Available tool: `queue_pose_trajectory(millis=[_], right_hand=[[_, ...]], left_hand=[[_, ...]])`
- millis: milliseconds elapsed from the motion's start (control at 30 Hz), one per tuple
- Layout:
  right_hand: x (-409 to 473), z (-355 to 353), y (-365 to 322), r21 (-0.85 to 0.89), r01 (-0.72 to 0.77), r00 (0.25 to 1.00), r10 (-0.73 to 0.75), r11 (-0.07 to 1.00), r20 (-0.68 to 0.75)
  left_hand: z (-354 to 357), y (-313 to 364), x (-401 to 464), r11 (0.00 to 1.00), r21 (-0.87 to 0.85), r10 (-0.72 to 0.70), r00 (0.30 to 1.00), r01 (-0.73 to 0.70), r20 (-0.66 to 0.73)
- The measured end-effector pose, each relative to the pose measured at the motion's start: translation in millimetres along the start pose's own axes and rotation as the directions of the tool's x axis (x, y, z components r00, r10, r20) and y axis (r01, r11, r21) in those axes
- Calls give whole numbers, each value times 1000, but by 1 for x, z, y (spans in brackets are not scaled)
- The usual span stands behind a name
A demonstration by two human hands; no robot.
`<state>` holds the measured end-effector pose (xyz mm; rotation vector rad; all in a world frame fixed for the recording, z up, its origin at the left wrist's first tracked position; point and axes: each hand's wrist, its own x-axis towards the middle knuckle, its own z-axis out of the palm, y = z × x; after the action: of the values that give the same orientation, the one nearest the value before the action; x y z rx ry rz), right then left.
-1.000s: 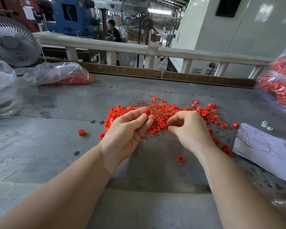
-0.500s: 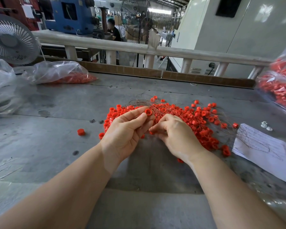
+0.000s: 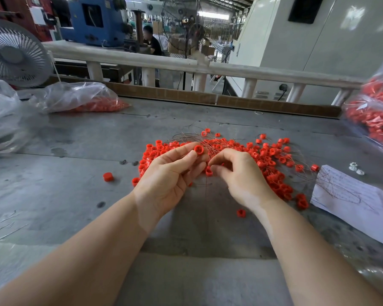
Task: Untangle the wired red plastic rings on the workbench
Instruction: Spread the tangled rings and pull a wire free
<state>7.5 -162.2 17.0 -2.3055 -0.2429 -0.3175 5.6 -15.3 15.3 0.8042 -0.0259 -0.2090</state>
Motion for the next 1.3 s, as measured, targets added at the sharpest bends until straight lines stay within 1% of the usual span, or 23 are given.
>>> queue_pose_trajectory(millis=[67, 133, 267, 400, 800, 967, 1033, 1100, 1300], right_hand=[[0, -2, -1, 115, -41, 998, 45, 993, -33], [1, -3, 1, 187, -78, 995, 89, 979, -48], [1, -4, 2, 238, -117, 988, 136, 964, -67], [0, -5, 2, 290, -126, 985, 153, 949, -75], [1, -4, 4, 281, -114, 984, 147, 953, -100], [2, -5, 4, 198, -94, 978, 128, 976, -165], [2, -7, 4, 236, -71, 974, 119, 969, -192], [2, -7, 3, 292, -56, 977, 113, 955, -181], [2, -7, 3, 350, -44, 980, 109, 936, -169]], left_hand=[[0, 0, 0, 1000, 5, -1, 1000, 1, 1], [0, 0, 0, 1000, 12, -2, 1000, 2, 1], [2, 0, 0, 1000, 11, -3, 1000, 3, -3], [3, -1, -1, 1000, 1, -1, 1000, 1, -2], [3, 0, -4, 1000, 1, -24, 996, 24, 90], [3, 0, -4, 1000, 11, -28, 994, 27, 105], [3, 0, -4, 1000, 4, -26, 994, 25, 106], [3, 0, -4, 1000, 9, -23, 993, 23, 114], [4, 0, -5, 1000, 23, -11, 992, 8, 128]])
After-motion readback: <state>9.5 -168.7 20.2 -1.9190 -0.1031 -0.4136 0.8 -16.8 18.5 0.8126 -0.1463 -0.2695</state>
